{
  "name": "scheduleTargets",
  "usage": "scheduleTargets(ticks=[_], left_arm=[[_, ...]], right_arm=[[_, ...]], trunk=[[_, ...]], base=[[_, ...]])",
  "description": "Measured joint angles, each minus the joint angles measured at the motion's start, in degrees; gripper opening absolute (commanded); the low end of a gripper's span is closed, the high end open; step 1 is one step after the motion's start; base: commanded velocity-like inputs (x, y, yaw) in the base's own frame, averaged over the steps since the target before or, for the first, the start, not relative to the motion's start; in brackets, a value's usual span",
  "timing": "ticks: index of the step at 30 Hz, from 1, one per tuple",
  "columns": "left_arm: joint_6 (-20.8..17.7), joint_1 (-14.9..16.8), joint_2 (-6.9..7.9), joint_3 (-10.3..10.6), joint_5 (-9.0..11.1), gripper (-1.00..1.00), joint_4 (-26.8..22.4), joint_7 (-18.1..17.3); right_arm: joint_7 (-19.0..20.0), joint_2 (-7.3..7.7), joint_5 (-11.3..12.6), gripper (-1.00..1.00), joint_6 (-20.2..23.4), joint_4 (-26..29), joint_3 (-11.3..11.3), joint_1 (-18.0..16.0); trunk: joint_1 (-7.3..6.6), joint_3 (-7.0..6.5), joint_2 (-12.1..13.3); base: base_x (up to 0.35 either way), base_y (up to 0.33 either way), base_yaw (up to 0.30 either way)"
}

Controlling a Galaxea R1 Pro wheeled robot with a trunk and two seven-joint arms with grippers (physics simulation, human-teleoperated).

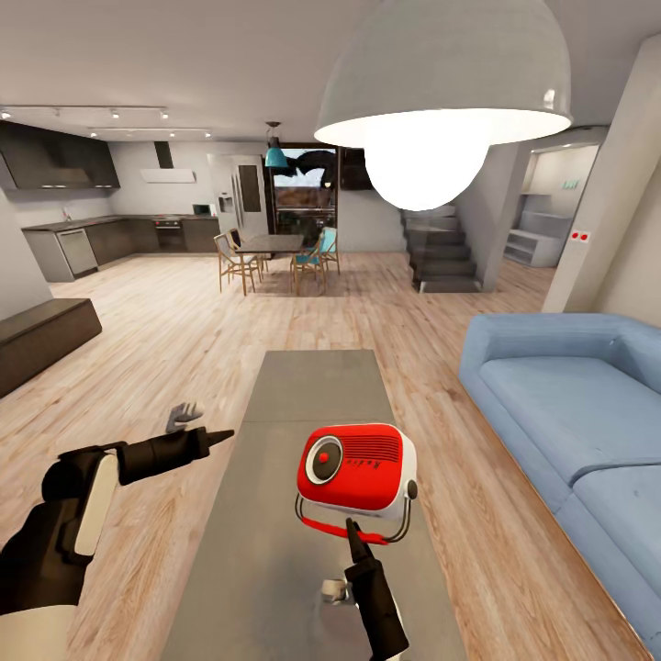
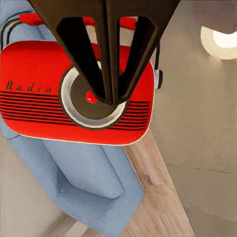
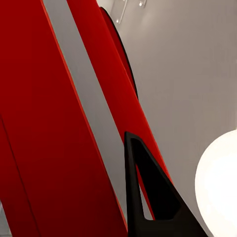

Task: Turn on the radio receiver that's on the table in the living room.

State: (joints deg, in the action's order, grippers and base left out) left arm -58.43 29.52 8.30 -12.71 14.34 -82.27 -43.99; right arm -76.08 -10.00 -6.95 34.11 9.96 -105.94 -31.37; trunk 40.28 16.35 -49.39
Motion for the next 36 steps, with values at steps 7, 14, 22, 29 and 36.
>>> scheduleTargets(ticks=[7,14,22,29,36], left_arm=[[0.0,0.1,-2.38,1.9,0.0,-1.00,0.3,4.7],[0.1,0.1,-2.51,2.5,0.0,-1.00,1.9,5.1],[0.1,0.1,-3.03,4.0,0.1,-1.00,2.8,5.1],[0.1,1.3,-3.60,4.9,0.2,-1.00,2.7,5.1],[0.1,2.1,-5.68,5.0,0.4,-1.00,2.4,5.1]], right_arm=[[0.0,0.00,0.0,-1.00,0.0,0.0,-0.1,0.0],[0.0,0.00,0.0,-1.00,0.0,0.0,-0.1,0.0],[0.0,0.00,0.0,-1.00,0.0,0.1,-0.1,0.0],[0.0,0.00,-0.2,-1.00,0.0,0.2,-0.2,0.0],[0.1,0.00,-0.5,-1.00,0.0,0.3,-0.3,0.0]], trunk=[[0.00,0.00,0.0],[0.00,0.00,0.0],[0.00,0.00,0.0],[0.00,0.00,0.0],[0.00,0.00,0.0]], base=[[0.000,0.000,0.000],[0.000,0.000,0.000],[0.000,0.000,0.000],[0.000,0.000,0.000],[0.000,0.000,0.000]])
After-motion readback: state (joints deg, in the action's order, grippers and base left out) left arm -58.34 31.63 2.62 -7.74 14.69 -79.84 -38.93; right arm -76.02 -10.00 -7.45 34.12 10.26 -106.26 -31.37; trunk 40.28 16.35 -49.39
